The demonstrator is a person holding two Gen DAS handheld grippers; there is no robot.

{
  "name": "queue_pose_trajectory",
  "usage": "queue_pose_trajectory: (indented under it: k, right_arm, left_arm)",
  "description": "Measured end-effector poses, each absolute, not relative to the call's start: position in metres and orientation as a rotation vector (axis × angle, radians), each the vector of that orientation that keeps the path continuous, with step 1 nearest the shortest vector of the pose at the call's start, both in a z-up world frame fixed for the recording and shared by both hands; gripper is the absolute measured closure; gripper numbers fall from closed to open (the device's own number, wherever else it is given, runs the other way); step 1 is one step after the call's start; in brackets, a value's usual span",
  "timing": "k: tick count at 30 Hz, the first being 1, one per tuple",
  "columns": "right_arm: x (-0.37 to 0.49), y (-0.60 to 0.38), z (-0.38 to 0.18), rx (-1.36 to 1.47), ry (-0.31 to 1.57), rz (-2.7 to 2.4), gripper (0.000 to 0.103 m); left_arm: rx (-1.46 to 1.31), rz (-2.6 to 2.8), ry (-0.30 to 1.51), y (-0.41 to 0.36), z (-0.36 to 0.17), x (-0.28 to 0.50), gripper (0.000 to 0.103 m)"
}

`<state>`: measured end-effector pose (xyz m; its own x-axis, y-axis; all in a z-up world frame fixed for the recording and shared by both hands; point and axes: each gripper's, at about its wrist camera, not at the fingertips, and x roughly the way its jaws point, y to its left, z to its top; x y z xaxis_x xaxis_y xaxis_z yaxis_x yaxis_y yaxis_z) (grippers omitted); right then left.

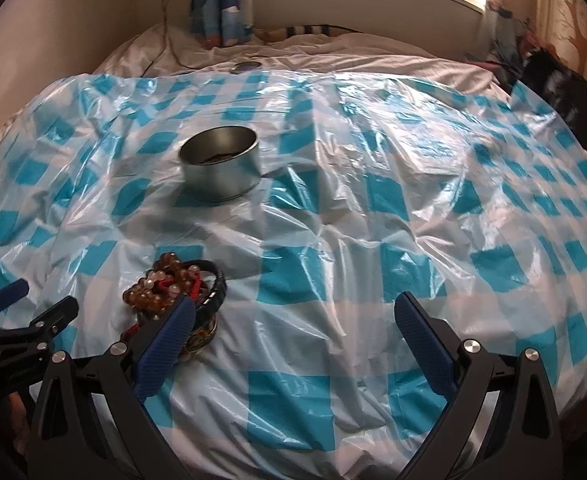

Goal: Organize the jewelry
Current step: 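Move both grippers toward the jewelry pile beside the silver tin, then grasp the black coiled cord bracelet with the right gripper and lift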

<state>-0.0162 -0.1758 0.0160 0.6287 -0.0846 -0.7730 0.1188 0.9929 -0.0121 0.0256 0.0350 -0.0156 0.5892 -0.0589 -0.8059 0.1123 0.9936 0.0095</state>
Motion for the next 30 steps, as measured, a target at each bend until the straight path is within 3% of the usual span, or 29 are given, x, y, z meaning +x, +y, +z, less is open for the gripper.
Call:
queue_pose_trajectory:
  k: [6,8,11,21,25,30]
  right_arm:
    - [-0.007,-0.182,0.015,0.097,0.879,0.05,0.012]
    - [0.003,-0.182,0.009,0.117,0.903,0.114,0.036]
    - [0.018,-0.188,-0.006,0.194,0.969,0.178,0.055]
    - [0.039,-0.188,-0.029,0.333,1.065,0.307,0.056]
    - [0.045,-0.181,-0.036,0.347,1.089,0.341,0.076]
    - [0.04,-0.186,-0.025,0.347,1.015,0.327,0.079]
  left_arm:
    - [0.088,-0.095,0.923,0.031,-0.014,0.024,0.007]
    - [0.08,-0.094,0.921,0.032,-0.014,0.024,0.007]
    - [0.063,-0.097,0.923,0.033,-0.014,0.025,0.007]
    - [0.037,-0.12,0.942,0.033,-0.017,0.034,0.007]
    - [0.009,-0.142,0.962,0.034,-0.02,0.038,0.007]
    - [-0.007,-0.148,0.975,0.033,-0.023,0.041,0.007]
